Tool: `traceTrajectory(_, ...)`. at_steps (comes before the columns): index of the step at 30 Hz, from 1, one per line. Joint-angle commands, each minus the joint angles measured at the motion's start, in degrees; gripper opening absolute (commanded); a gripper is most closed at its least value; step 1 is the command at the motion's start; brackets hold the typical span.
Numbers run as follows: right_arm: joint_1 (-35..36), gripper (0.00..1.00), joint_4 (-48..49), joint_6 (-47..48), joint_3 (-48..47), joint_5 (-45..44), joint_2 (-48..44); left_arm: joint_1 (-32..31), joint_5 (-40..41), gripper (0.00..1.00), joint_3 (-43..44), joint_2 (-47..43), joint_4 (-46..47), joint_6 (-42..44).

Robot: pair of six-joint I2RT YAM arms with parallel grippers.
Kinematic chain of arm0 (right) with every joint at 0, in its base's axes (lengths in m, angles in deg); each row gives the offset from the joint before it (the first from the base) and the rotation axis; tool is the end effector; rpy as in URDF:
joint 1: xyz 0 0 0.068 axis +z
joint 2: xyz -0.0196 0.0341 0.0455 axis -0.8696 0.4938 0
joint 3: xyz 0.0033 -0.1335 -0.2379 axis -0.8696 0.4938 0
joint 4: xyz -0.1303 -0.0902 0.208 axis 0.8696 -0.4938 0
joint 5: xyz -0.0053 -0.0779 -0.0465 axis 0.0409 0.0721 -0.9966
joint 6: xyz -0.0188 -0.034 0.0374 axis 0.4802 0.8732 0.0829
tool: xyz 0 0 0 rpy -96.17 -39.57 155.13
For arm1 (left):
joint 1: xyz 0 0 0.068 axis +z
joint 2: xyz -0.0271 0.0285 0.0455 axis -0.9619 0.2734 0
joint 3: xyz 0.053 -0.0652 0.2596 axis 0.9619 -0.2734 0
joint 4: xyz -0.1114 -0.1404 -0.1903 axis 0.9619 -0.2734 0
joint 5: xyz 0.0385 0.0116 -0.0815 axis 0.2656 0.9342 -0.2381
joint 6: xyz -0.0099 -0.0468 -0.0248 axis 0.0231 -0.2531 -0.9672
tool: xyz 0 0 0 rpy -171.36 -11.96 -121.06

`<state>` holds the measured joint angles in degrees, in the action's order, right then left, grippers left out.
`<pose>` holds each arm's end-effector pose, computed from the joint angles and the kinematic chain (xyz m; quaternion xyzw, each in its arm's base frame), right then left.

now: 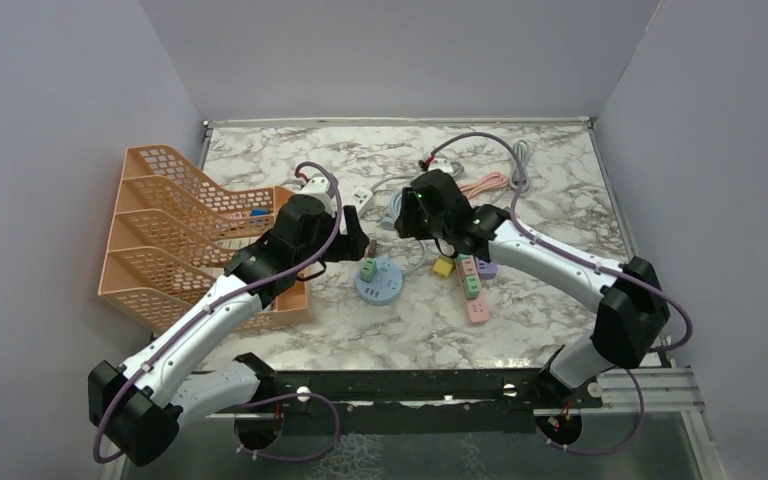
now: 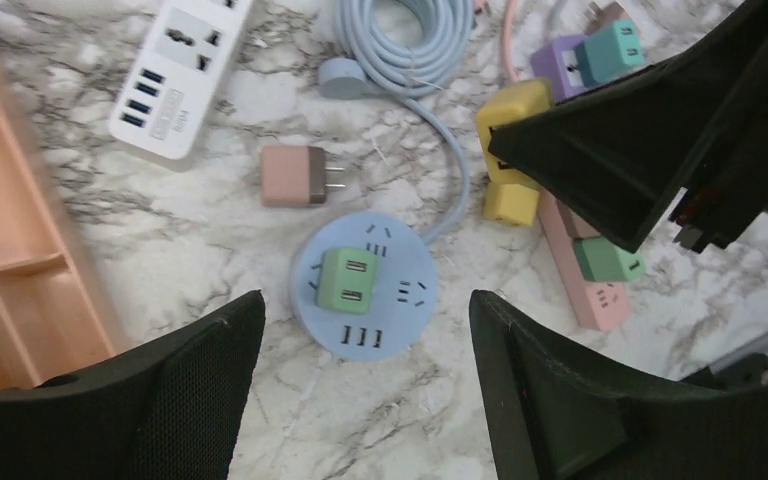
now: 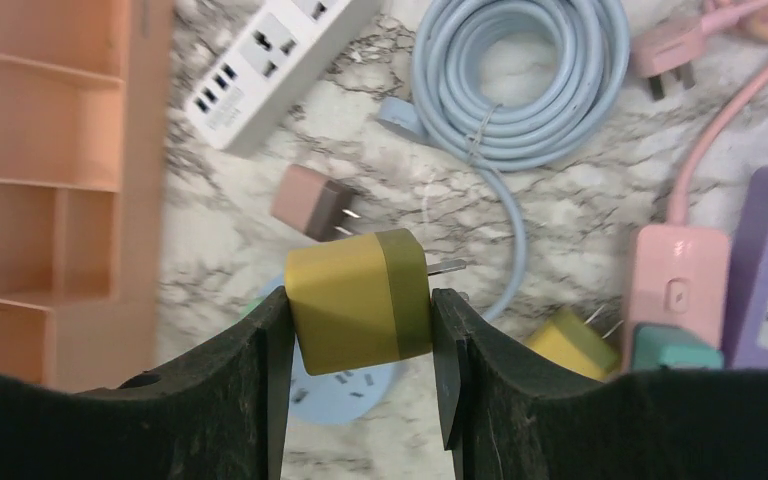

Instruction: Insert the plug

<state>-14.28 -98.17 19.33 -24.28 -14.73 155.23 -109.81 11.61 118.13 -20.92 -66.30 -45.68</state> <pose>0.2510 0.2474 0.2733 -0.0694 0.9122 0.1419 0.3781 0.1856 -0.1285 0.3177 0.0099 0.8695 -0.2288 0.4376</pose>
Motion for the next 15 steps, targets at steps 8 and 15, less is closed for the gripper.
traceTrajectory(8,-0.1,0.34,-0.5,-38.2,5.3,5.4,-9.0,-0.3,-23.7,0.73,-9.0,3.6,25.8,-5.3)
traceTrajectory(15,-0.1,0.34,-3.4,-43.8,4.8,8.9,-10.3,-1.3,-21.7,0.68,-11.3,5.5,34.9,-9.9)
